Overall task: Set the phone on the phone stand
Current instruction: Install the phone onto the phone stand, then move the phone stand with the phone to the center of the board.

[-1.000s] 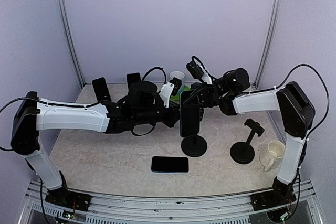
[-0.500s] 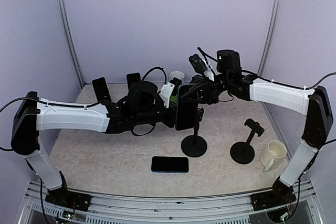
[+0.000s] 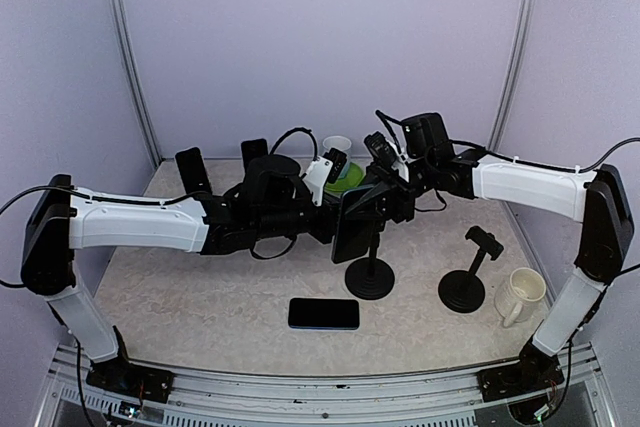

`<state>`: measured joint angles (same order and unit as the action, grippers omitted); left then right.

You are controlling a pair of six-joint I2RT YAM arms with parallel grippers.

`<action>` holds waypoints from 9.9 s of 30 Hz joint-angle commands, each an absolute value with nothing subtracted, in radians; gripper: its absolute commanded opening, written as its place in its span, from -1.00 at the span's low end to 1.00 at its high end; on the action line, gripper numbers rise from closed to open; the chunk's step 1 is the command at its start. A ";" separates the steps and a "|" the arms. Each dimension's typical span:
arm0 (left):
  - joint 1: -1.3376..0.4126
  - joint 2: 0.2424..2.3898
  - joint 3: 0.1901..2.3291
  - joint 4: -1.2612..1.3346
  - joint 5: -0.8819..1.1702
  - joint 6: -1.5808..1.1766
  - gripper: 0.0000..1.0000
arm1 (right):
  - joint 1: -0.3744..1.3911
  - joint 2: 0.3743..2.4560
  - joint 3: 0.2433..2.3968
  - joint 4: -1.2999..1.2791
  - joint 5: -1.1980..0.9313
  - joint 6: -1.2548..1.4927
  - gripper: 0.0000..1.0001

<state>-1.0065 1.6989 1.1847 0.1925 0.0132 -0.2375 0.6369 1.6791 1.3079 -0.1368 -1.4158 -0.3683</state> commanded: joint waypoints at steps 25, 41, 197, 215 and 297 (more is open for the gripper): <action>-1.018 1.623 1.197 0.219 0.079 -0.125 -1.00 | 0.593 1.706 1.290 -0.025 -1.459 -0.327 -1.00; -1.013 1.577 1.136 0.267 0.045 -0.156 -1.00 | 0.564 1.586 1.045 0.406 -1.335 0.003 -1.00; -1.048 1.561 1.110 0.332 -0.115 -0.227 -0.94 | 0.480 1.533 1.090 0.033 -0.393 -0.005 -1.00; -1.068 1.533 1.011 0.381 -0.150 -0.281 -0.03 | 0.469 1.514 1.111 0.050 -0.447 0.030 -1.00; -1.273 1.250 0.578 0.449 -0.424 -0.440 0.98 | 0.147 1.418 1.056 0.031 -0.609 0.126 0.64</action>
<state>-1.2610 1.2743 0.5961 0.4206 -0.4023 -0.4313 0.1574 1.4082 1.0698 -0.0113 -0.5797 0.0952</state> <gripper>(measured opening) 0.987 0.838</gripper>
